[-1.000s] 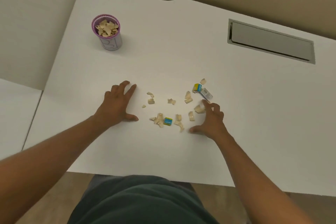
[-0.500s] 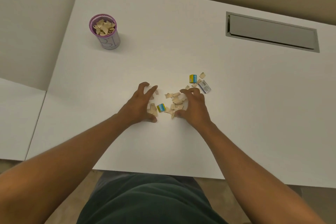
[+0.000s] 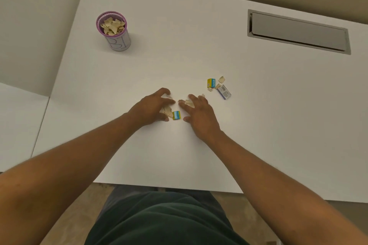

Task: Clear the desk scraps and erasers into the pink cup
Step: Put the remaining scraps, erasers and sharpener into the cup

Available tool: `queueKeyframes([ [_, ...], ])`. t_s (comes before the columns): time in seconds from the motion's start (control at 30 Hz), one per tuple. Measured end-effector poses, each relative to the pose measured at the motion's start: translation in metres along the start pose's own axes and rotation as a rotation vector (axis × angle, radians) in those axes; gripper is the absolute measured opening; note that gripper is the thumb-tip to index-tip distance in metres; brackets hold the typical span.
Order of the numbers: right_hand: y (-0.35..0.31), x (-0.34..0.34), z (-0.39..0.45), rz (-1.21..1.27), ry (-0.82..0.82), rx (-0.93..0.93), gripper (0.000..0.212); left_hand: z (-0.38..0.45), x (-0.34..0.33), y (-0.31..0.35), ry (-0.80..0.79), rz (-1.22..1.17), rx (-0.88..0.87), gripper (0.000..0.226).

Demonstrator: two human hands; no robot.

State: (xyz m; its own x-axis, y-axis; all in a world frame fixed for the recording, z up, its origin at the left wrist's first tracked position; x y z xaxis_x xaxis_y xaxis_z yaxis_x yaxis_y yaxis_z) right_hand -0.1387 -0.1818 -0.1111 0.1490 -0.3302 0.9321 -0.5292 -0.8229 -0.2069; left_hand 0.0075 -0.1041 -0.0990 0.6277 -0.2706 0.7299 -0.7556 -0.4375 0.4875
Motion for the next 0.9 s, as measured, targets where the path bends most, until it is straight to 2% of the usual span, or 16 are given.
queueKeyframes([
  [0.13, -0.005, 0.005, -0.009, 0.118, 0.085, -0.036, 0.047, -0.006, -0.001, 0.006, 0.055, 0.024, 0.001, 0.034],
  [0.2, -0.007, 0.005, -0.011, 0.215, 0.098, -0.065, 0.043, -0.007, -0.001, 0.007, 0.073, 0.027, 0.024, 0.027],
  [0.4, -0.011, 0.006, -0.005, 0.097, 0.086, -0.001, 0.049, -0.008, 0.006, -0.001, 0.115, -0.076, 0.067, 0.03],
  [0.57, -0.008, 0.001, 0.001, 0.114, 0.081, 0.004, 0.039, -0.016, 0.021, -0.023, 0.179, -0.178, 0.099, 0.033],
  [0.7, -0.005, -0.002, -0.004, 0.155, 0.141, -0.029, 0.039, -0.022, 0.067, -0.04, 0.321, -0.15, 0.064, 0.017],
  [0.9, -0.002, -0.002, -0.006, 0.191, 0.173, -0.047, 0.039, -0.008, 0.196, -0.076, 0.602, -0.189, 0.172, 0.027],
])
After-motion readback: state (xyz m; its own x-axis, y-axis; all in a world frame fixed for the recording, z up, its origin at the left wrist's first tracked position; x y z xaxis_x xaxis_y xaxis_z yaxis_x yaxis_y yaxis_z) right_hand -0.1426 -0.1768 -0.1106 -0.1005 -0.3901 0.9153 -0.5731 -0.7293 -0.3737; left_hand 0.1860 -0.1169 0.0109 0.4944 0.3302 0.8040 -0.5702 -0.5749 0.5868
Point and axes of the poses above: each hand's wrist, its own z-axis towards the middle knuckle, its own x-axis out of the back of the hand, y = z × x, the point moved 8 cm from there along z, towards the middle knuckle, and after that the axes turned 6 degrees about x, right-handed, at the moved point
